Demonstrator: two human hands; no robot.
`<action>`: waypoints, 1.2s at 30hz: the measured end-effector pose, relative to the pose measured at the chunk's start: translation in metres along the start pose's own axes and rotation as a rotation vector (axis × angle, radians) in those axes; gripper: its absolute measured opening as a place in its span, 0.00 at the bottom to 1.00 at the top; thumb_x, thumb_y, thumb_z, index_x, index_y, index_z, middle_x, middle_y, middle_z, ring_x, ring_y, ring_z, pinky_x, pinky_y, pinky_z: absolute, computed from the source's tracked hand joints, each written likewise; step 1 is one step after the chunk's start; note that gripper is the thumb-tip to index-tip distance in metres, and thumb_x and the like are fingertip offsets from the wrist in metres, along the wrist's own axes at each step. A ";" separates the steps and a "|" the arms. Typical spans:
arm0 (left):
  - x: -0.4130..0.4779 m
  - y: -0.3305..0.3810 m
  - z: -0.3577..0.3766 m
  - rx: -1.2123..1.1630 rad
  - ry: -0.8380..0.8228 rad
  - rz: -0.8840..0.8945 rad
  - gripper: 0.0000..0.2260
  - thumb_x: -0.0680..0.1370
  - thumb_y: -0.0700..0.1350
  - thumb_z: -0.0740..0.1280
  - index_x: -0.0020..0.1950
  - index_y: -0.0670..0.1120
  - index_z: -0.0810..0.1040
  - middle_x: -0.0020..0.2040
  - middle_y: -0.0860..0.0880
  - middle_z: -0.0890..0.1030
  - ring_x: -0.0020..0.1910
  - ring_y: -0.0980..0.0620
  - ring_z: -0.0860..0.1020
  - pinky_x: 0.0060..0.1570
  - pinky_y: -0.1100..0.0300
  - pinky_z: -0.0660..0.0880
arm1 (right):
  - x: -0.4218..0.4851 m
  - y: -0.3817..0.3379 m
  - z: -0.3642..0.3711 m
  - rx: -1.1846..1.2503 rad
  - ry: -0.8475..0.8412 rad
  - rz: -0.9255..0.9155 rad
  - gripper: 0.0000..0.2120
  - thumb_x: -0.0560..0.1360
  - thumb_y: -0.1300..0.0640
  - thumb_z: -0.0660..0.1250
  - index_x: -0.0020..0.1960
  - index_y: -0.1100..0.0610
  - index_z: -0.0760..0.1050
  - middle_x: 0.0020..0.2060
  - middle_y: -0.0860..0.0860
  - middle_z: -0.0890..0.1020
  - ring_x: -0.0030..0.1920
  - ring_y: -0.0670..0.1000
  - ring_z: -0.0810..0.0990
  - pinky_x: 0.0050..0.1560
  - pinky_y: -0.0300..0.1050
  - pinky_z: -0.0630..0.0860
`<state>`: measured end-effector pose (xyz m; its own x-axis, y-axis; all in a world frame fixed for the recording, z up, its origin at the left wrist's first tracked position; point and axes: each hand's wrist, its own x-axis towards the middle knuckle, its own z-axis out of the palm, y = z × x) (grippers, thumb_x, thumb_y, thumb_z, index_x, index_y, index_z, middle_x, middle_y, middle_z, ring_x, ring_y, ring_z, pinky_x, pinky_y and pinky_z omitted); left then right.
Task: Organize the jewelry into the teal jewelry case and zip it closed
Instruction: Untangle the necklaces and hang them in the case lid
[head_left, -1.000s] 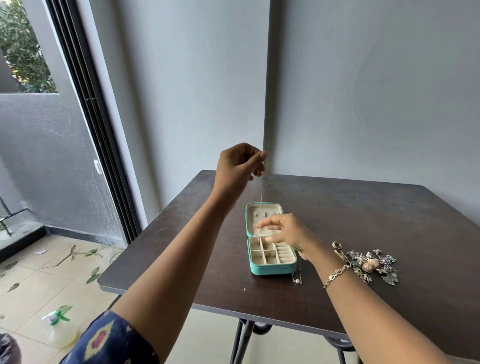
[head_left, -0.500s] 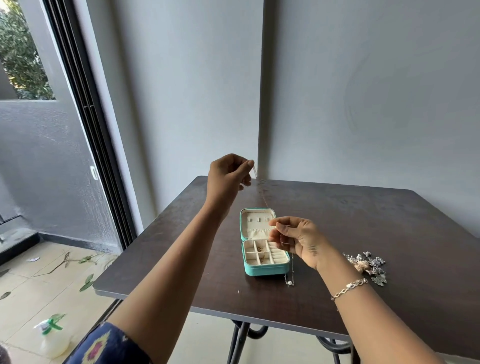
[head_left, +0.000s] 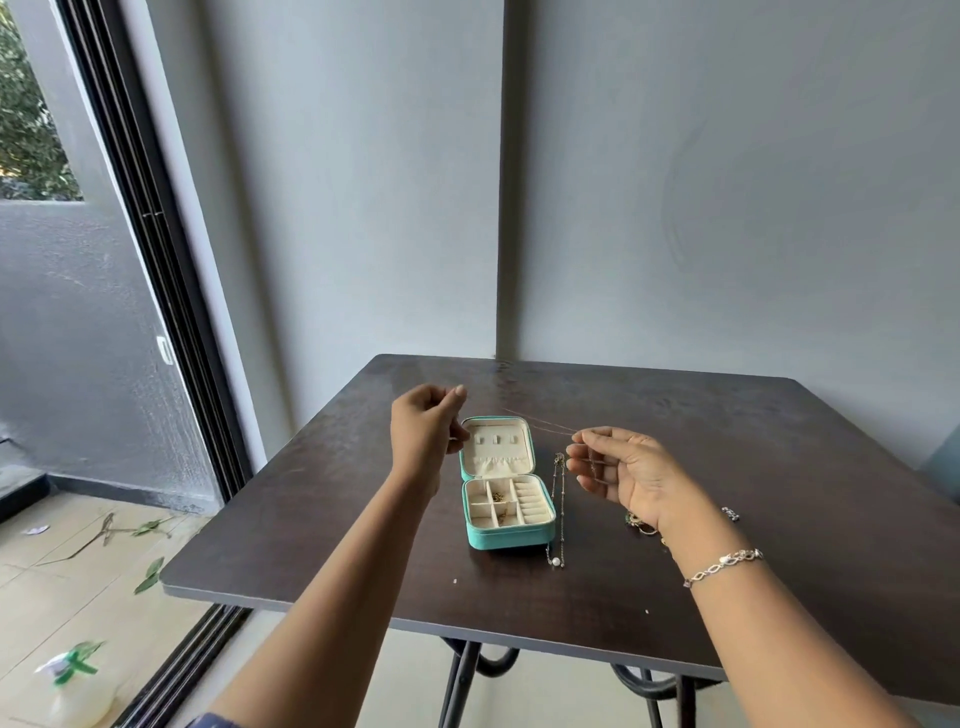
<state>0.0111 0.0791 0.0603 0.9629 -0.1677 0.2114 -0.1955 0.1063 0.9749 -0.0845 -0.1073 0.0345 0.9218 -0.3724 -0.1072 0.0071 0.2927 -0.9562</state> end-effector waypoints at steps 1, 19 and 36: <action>-0.002 -0.005 0.000 0.000 0.003 -0.020 0.09 0.76 0.41 0.66 0.37 0.42 0.72 0.26 0.47 0.70 0.19 0.58 0.71 0.22 0.68 0.68 | 0.000 -0.002 -0.002 0.007 0.007 0.007 0.05 0.74 0.64 0.63 0.40 0.60 0.76 0.29 0.52 0.83 0.28 0.48 0.81 0.28 0.38 0.77; -0.029 -0.043 -0.001 -0.036 -0.106 -0.160 0.09 0.75 0.36 0.66 0.34 0.41 0.75 0.26 0.47 0.77 0.23 0.57 0.75 0.23 0.67 0.70 | -0.005 -0.036 -0.035 0.243 0.094 0.119 0.09 0.73 0.55 0.65 0.35 0.56 0.71 0.28 0.50 0.81 0.30 0.49 0.82 0.40 0.45 0.75; -0.054 -0.040 0.012 -0.213 -0.542 -0.269 0.12 0.78 0.34 0.58 0.49 0.45 0.79 0.30 0.49 0.74 0.28 0.56 0.74 0.30 0.64 0.72 | 0.002 -0.101 -0.034 0.063 0.030 -0.033 0.08 0.77 0.59 0.60 0.40 0.59 0.72 0.22 0.47 0.71 0.18 0.42 0.63 0.23 0.30 0.67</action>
<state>-0.0349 0.0721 0.0108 0.7315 -0.6816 0.0211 0.1346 0.1746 0.9754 -0.0966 -0.1676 0.1220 0.9086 -0.4089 -0.0845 0.0630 0.3342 -0.9404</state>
